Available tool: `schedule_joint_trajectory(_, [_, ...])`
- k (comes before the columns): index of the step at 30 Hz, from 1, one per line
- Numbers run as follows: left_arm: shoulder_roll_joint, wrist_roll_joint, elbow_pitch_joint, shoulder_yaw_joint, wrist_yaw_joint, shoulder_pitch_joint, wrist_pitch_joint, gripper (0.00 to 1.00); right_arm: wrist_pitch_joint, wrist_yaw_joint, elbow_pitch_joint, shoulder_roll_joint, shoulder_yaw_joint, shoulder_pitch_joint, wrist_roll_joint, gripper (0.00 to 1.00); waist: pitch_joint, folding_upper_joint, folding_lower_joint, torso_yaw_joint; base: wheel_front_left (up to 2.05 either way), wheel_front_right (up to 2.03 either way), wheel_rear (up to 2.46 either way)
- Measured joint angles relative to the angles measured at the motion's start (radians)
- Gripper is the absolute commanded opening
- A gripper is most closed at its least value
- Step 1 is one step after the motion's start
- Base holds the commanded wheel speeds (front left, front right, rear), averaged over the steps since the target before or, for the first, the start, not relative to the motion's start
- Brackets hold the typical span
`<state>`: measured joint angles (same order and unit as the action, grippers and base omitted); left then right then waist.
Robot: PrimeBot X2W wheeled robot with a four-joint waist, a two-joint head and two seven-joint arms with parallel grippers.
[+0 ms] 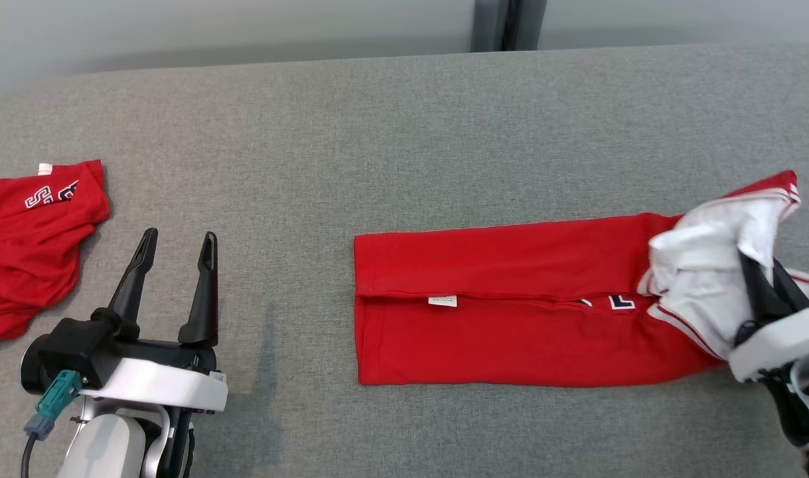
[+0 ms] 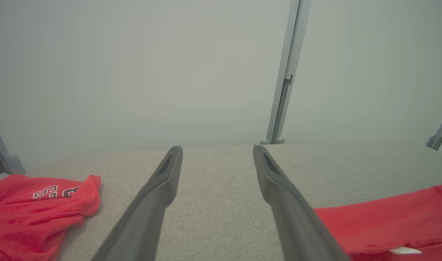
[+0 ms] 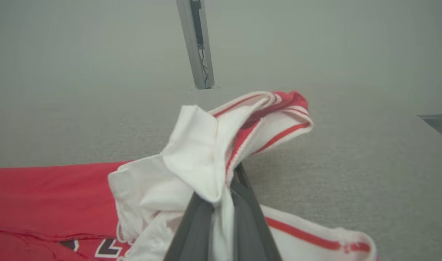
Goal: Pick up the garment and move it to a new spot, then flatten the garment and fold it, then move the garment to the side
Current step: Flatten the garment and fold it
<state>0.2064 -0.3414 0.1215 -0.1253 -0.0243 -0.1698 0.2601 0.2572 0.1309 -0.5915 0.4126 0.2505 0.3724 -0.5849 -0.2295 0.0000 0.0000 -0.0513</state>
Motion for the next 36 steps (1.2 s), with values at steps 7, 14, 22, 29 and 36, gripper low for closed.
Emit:
schedule_joint_trajectory(7, [0.005, 0.0, 0.0, -0.005, -0.003, 0.005, 0.0, 1.0, -0.09, 0.0, 0.289, -0.129, 0.061, -0.005, 0.112, 0.0, 0.022, 0.0, 0.0, 0.016, 0.0, 0.0, 0.0])
schedule_joint_trajectory(14, [-0.001, 0.0, 0.004, -0.024, -0.009, 0.002, 0.0, 1.0, -0.183, 0.0, 0.391, -0.319, 0.178, -0.027, 0.181, 0.0, 0.023, 0.0, 0.0, 0.0, 0.0, 0.0, 0.0])
schedule_joint_trajectory(22, [-0.023, 0.0, 0.035, -0.054, -0.02, -0.008, 0.0, 1.0, -0.12, 0.0, 0.193, -0.362, 0.274, 0.021, 0.141, 0.0, 0.017, 0.0, 0.0, -0.05, 0.0, 0.0, 0.0])
schedule_joint_trajectory(29, [-0.029, 0.001, 0.042, -0.057, -0.027, -0.013, 0.0, 1.0, -0.055, 0.0, 0.097, -0.363, 0.384, 0.087, 0.045, 1.0, 0.005, 0.0, 0.0, -0.072, 0.0, 0.0, 0.0])
schedule_joint_trajectory(36, [-0.03, 0.005, 0.041, -0.045, -0.027, -0.018, 0.0, 1.0, -0.021, 0.0, 0.183, -0.365, 0.483, 0.139, 0.0, 1.0, -0.005, 0.0, 0.0, -0.065, 0.0, 0.0, 0.0])
